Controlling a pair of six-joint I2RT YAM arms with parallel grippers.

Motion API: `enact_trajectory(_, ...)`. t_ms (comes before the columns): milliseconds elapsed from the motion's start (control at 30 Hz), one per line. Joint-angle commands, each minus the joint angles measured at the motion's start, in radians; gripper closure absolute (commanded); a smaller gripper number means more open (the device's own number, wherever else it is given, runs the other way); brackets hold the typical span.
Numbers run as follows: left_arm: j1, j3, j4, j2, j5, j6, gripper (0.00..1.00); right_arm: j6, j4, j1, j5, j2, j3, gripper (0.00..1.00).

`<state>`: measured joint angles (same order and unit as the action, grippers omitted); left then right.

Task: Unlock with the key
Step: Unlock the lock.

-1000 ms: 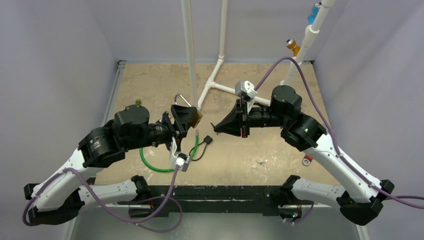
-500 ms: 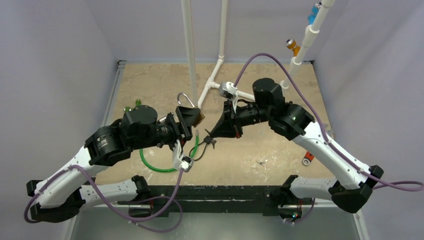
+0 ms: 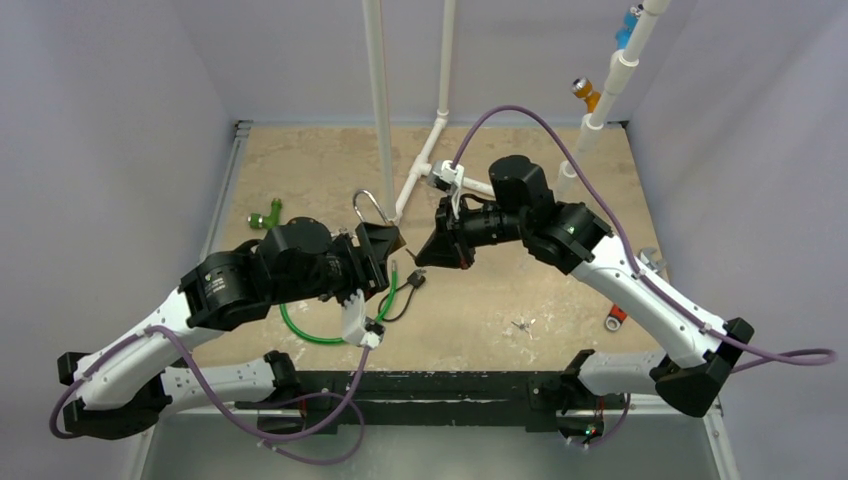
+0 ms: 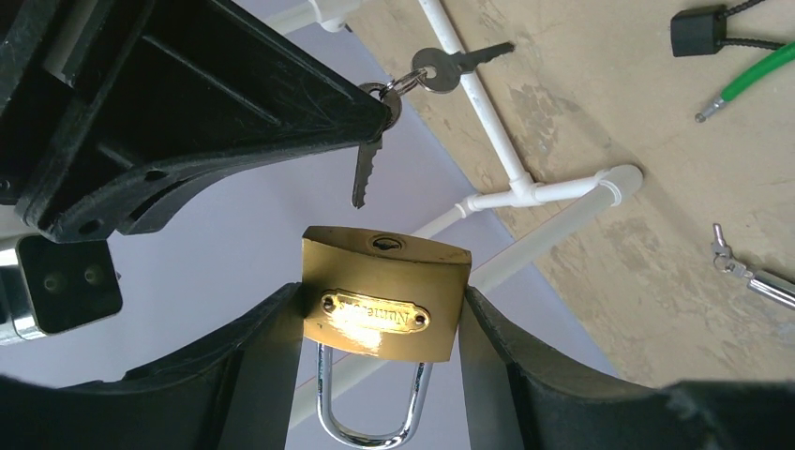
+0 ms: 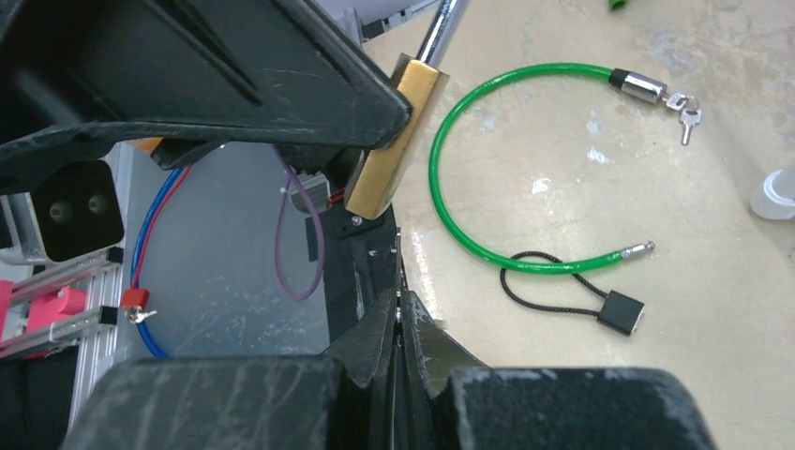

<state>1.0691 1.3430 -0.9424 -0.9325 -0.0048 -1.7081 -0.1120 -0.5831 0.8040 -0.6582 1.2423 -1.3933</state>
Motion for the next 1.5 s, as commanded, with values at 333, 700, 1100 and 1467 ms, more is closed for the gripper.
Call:
enact_trajectory(333, 0.027, -0.01, 0.101, -0.041, -0.219, -0.067, 1.0, -0.051, 0.058, 0.021, 0.036, 0.024, -0.006, 1.0)
enact_trajectory(700, 0.046, -0.011, 0.149, -0.053, -0.265, -0.074, 1.0, -0.104, 0.12, 0.021, 0.047, 0.032, 0.037, 1.0)
enact_trajectory(1100, 0.053, -0.018, 0.159, -0.035, -0.251, -0.076, 1.0, -0.115, 0.147, 0.021, 0.062, 0.042, 0.047, 1.0)
enact_trajectory(1467, 0.063, -0.03, 0.141, -0.026, -0.235, -0.071, 1.0, -0.111, 0.146, 0.009, 0.104, 0.031, 0.037, 1.0)
